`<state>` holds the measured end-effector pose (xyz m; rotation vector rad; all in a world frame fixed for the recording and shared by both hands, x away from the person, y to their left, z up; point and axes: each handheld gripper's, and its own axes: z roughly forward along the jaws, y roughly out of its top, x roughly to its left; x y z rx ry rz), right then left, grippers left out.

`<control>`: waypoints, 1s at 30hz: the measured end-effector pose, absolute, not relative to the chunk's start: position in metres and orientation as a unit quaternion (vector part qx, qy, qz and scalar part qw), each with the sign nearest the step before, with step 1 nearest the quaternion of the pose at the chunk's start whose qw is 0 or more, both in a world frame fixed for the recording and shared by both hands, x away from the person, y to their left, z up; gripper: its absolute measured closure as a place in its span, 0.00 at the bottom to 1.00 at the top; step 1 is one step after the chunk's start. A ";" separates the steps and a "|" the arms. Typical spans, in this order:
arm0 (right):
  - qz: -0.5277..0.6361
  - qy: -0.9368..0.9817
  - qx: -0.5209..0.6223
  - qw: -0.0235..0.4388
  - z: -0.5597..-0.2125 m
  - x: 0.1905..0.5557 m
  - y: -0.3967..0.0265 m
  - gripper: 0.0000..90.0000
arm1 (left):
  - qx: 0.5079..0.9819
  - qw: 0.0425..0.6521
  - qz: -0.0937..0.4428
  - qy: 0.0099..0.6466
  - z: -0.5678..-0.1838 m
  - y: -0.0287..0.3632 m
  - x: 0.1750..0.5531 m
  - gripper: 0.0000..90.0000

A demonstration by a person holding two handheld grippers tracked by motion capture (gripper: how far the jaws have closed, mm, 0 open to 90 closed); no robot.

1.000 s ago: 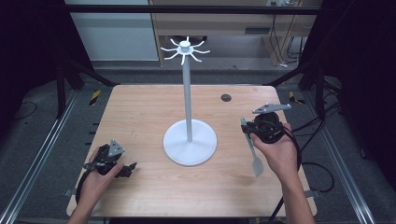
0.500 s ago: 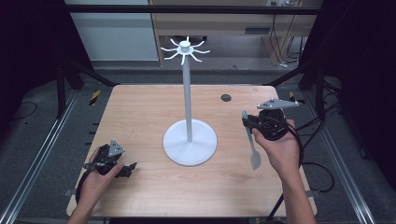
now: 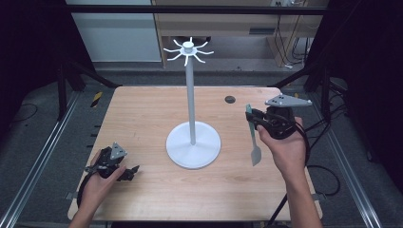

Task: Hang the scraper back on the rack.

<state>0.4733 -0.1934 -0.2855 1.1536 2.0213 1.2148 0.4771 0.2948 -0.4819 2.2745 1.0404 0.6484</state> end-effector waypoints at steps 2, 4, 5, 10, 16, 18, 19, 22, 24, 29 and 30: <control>0.453 0.741 0.422 0.258 -0.282 0.473 -0.192 0.83 | 0.846 0.275 0.242 0.388 -0.482 0.295 0.477 0.04; 0.458 0.739 0.418 0.263 -0.280 0.473 -0.190 0.83 | 0.845 0.277 0.242 0.388 -0.482 0.295 0.478 0.04; 0.461 0.738 0.416 0.265 -0.278 0.473 -0.190 0.83 | 0.846 0.276 0.242 0.387 -0.482 0.295 0.478 0.04; 0.473 0.732 0.408 0.271 -0.271 0.471 -0.185 0.83 | 0.846 0.276 0.242 0.387 -0.482 0.295 0.477 0.04; 0.483 0.730 0.399 0.275 -0.261 0.470 -0.175 0.83 | 0.846 0.277 0.242 0.387 -0.482 0.295 0.477 0.04; 0.486 0.728 0.395 0.279 -0.257 0.470 -0.173 0.83 | 0.846 0.277 0.241 0.387 -0.482 0.295 0.478 0.04; 0.488 0.727 0.395 0.279 -0.256 0.470 -0.172 0.83 | 0.846 0.277 0.242 0.387 -0.482 0.295 0.478 0.04; 0.497 0.722 0.392 0.278 -0.250 0.471 -0.168 0.83 | 0.846 0.277 0.241 0.387 -0.482 0.295 0.478 0.04; 0.503 0.720 0.389 0.279 -0.244 0.471 -0.164 0.83 | 0.845 0.277 0.241 0.387 -0.482 0.295 0.478 0.04; 0.508 0.720 0.380 0.283 -0.236 0.470 -0.159 0.83 | 0.845 0.277 0.241 0.387 -0.482 0.295 0.478 0.04; 0.511 0.718 0.379 0.282 -0.234 0.470 -0.157 0.83 | 0.845 0.277 0.241 0.387 -0.482 0.295 0.478 0.04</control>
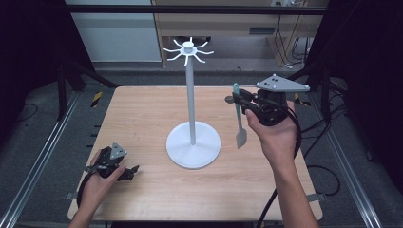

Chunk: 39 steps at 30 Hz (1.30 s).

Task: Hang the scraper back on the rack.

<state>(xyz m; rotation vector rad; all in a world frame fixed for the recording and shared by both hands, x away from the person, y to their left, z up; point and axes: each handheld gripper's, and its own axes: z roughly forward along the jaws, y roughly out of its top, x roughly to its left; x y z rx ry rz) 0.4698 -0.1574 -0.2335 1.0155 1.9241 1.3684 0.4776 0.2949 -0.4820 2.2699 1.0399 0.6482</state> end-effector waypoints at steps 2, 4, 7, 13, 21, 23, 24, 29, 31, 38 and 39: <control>0.514 0.717 0.375 0.285 -0.230 0.469 -0.155 0.83 | 0.845 0.277 0.242 0.387 -0.482 0.295 0.478 0.04; 0.516 0.717 0.371 0.285 -0.226 0.468 -0.152 0.83 | 0.846 0.277 0.241 0.387 -0.482 0.295 0.478 0.04; 0.521 0.715 0.366 0.290 -0.218 0.467 -0.147 0.83 | 0.846 0.277 0.241 0.387 -0.482 0.295 0.478 0.04; 0.527 0.714 0.359 0.291 -0.211 0.467 -0.141 0.83 | 0.844 0.279 0.242 0.388 -0.482 0.294 0.477 0.04; 0.535 0.709 0.352 0.296 -0.201 0.465 -0.134 0.83 | 0.845 0.279 0.242 0.387 -0.482 0.295 0.478 0.04; 0.537 0.708 0.350 0.296 -0.199 0.465 -0.132 0.83 | 0.845 0.279 0.242 0.387 -0.482 0.295 0.478 0.04; 0.538 0.707 0.349 0.297 -0.199 0.465 -0.131 0.83 | 0.845 0.278 0.242 0.387 -0.482 0.294 0.478 0.04; 0.543 0.705 0.347 0.295 -0.196 0.464 -0.127 0.83 | 0.845 0.278 0.242 0.387 -0.482 0.294 0.478 0.04; 0.545 0.706 0.344 0.295 -0.194 0.464 -0.125 0.83 | 0.845 0.278 0.242 0.387 -0.482 0.294 0.478 0.04; 0.550 0.703 0.342 0.294 -0.192 0.463 -0.122 0.83 | 0.846 0.277 0.241 0.387 -0.482 0.294 0.478 0.04; 0.550 0.703 0.342 0.294 -0.192 0.463 -0.122 0.83 | 0.846 0.277 0.241 0.387 -0.482 0.294 0.478 0.04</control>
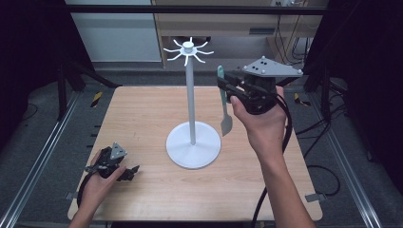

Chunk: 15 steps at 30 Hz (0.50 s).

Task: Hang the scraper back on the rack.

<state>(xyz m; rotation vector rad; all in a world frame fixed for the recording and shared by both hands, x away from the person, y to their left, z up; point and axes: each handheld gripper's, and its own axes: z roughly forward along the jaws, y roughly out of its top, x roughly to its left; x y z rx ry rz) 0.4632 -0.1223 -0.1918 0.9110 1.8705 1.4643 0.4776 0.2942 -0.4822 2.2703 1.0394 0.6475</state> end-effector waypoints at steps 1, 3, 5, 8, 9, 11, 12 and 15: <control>0.551 0.703 0.341 0.295 -0.191 0.463 -0.122 0.83 | 0.846 0.278 0.241 0.387 -0.482 0.294 0.478 0.04; 0.552 0.702 0.340 0.294 -0.191 0.463 -0.120 0.83 | 0.845 0.278 0.241 0.387 -0.482 0.294 0.478 0.04; 0.554 0.702 0.339 0.293 -0.189 0.463 -0.118 0.83 | 0.845 0.278 0.241 0.387 -0.482 0.294 0.478 0.04; 0.556 0.702 0.335 0.292 -0.188 0.464 -0.115 0.83 | 0.845 0.278 0.241 0.387 -0.482 0.294 0.478 0.04; 0.557 0.702 0.334 0.291 -0.186 0.464 -0.113 0.83 | 0.845 0.278 0.241 0.387 -0.482 0.294 0.478 0.04; 0.558 0.703 0.332 0.292 -0.186 0.465 -0.112 0.83 | 0.846 0.278 0.241 0.387 -0.482 0.294 0.478 0.04; 0.558 0.703 0.332 0.291 -0.185 0.465 -0.111 0.83 | 0.845 0.279 0.241 0.387 -0.482 0.294 0.478 0.04; 0.557 0.706 0.329 0.288 -0.184 0.466 -0.108 0.83 | 0.845 0.279 0.241 0.387 -0.482 0.294 0.478 0.04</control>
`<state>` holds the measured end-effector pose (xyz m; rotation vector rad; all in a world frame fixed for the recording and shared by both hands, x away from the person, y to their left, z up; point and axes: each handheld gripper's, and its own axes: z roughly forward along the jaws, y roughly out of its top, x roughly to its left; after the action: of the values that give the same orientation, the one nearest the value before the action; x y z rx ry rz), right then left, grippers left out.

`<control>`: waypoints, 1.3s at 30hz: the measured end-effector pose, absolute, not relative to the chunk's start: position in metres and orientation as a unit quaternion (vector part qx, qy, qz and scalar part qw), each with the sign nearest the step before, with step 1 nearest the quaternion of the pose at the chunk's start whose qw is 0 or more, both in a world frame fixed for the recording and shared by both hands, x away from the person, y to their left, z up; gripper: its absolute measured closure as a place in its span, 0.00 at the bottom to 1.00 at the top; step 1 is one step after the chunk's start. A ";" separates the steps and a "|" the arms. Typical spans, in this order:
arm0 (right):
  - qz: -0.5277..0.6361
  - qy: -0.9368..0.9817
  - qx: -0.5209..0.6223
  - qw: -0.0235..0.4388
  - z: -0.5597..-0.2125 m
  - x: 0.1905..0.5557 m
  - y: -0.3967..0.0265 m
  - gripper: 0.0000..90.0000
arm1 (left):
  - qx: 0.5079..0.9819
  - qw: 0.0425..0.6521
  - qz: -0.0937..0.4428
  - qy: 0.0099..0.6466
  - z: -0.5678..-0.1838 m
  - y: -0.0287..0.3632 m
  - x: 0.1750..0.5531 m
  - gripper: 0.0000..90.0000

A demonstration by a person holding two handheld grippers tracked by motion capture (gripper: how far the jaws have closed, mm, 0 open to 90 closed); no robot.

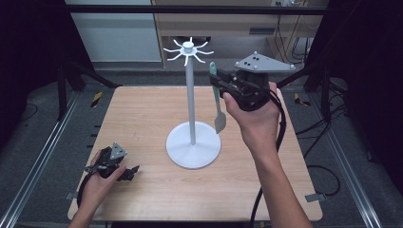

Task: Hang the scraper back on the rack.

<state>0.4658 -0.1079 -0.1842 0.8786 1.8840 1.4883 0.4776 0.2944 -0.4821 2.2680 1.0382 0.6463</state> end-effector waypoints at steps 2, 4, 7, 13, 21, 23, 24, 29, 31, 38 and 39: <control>0.556 0.707 0.327 0.289 -0.184 0.467 -0.106 0.83 | 0.845 0.279 0.241 0.387 -0.482 0.294 0.478 0.04; 0.557 0.706 0.329 0.288 -0.183 0.467 -0.105 0.83 | 0.845 0.279 0.241 0.387 -0.482 0.294 0.478 0.04; 0.557 0.707 0.328 0.287 -0.183 0.468 -0.103 0.83 | 0.844 0.280 0.241 0.388 -0.482 0.295 0.478 0.04; 0.557 0.706 0.329 0.287 -0.181 0.471 -0.102 0.83 | 0.843 0.281 0.242 0.389 -0.482 0.295 0.478 0.04; 0.557 0.708 0.327 0.284 -0.181 0.472 -0.100 0.83 | 0.843 0.281 0.242 0.389 -0.482 0.295 0.478 0.04; 0.558 0.709 0.327 0.281 -0.180 0.472 -0.099 0.83 | 0.844 0.281 0.242 0.389 -0.482 0.295 0.478 0.04; 0.558 0.709 0.327 0.281 -0.180 0.472 -0.099 0.83 | 0.844 0.281 0.242 0.388 -0.482 0.295 0.478 0.04; 0.556 0.711 0.326 0.281 -0.179 0.473 -0.097 0.83 | 0.844 0.281 0.241 0.388 -0.482 0.295 0.478 0.04; 0.556 0.711 0.326 0.281 -0.179 0.473 -0.096 0.83 | 0.844 0.281 0.241 0.389 -0.482 0.295 0.478 0.04; 0.554 0.713 0.326 0.279 -0.181 0.474 -0.096 0.83 | 0.844 0.281 0.242 0.388 -0.482 0.295 0.478 0.04; 0.554 0.713 0.326 0.279 -0.181 0.474 -0.096 0.83 | 0.844 0.281 0.242 0.389 -0.482 0.295 0.478 0.04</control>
<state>0.4740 -0.0960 -0.1809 0.8756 1.9119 1.4870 0.4776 0.2945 -0.4819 2.2602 1.0411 0.6477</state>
